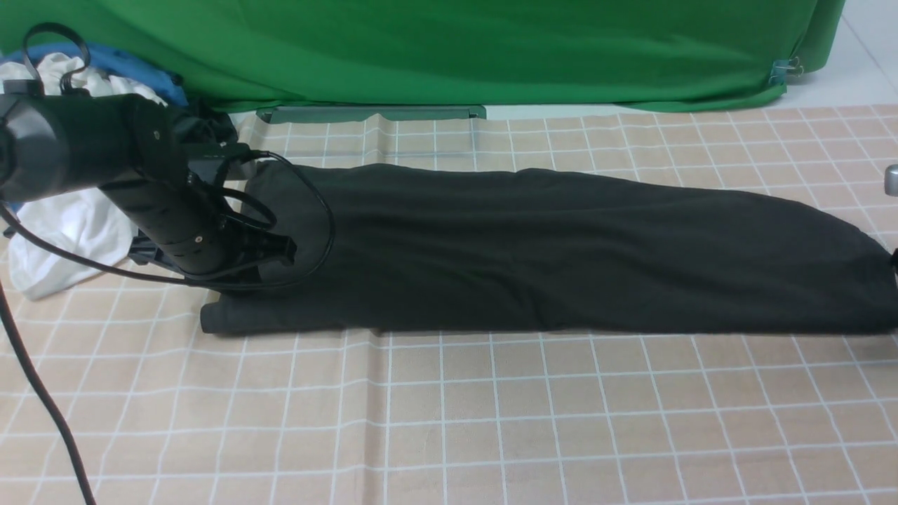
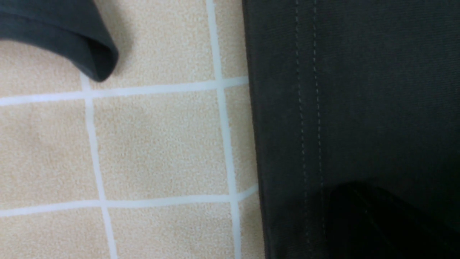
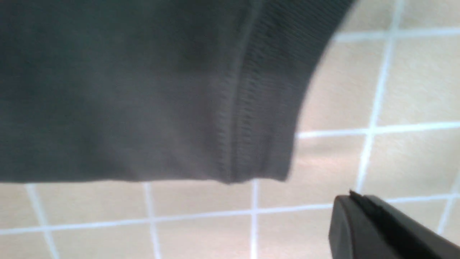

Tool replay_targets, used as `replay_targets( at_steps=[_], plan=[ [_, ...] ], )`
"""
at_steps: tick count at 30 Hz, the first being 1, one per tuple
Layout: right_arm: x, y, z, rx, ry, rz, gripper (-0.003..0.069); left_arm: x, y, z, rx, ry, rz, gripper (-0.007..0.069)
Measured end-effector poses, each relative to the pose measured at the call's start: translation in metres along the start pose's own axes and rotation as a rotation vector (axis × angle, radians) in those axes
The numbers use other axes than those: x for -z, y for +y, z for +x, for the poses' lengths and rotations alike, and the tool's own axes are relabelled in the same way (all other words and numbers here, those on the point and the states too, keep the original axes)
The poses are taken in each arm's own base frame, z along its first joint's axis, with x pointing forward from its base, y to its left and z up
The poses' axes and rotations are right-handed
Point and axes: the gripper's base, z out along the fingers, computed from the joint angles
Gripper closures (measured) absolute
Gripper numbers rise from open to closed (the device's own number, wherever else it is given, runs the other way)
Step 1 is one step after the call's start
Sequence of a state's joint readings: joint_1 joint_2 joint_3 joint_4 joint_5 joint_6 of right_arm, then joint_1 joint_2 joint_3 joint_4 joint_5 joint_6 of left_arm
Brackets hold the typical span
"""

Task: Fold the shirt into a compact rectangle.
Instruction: 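Pull the folded dark garment lengthwise by its ends to straighten it flat on the table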

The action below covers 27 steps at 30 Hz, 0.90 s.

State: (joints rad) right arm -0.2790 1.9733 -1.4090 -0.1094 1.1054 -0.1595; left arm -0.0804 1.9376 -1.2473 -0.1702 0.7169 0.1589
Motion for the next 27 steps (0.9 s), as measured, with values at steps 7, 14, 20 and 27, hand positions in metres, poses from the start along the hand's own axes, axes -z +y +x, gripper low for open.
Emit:
replay_targets(
  at_steps=[7,14,20,27],
  plan=[
    [0.0,0.008,0.0,-0.059,0.006,-0.083,0.058,0.0,0.0,0.0,-0.001,0.0,0.0,0.0609],
    [0.001,0.016,-0.004,-0.086,-0.033,-0.177,0.0174,0.0,0.0,0.0,-0.001,0.0,0.0,0.0608],
    [-0.013,0.016,-0.013,-0.1,-0.063,-0.179,0.0106,0.0,0.0,0.0,-0.001,0.005,0.001,0.0608],
    [-0.021,0.019,-0.014,-0.065,-0.048,-0.211,0.0533,0.0,0.0,0.0,-0.001,0.006,0.001,0.0607]
  ],
)
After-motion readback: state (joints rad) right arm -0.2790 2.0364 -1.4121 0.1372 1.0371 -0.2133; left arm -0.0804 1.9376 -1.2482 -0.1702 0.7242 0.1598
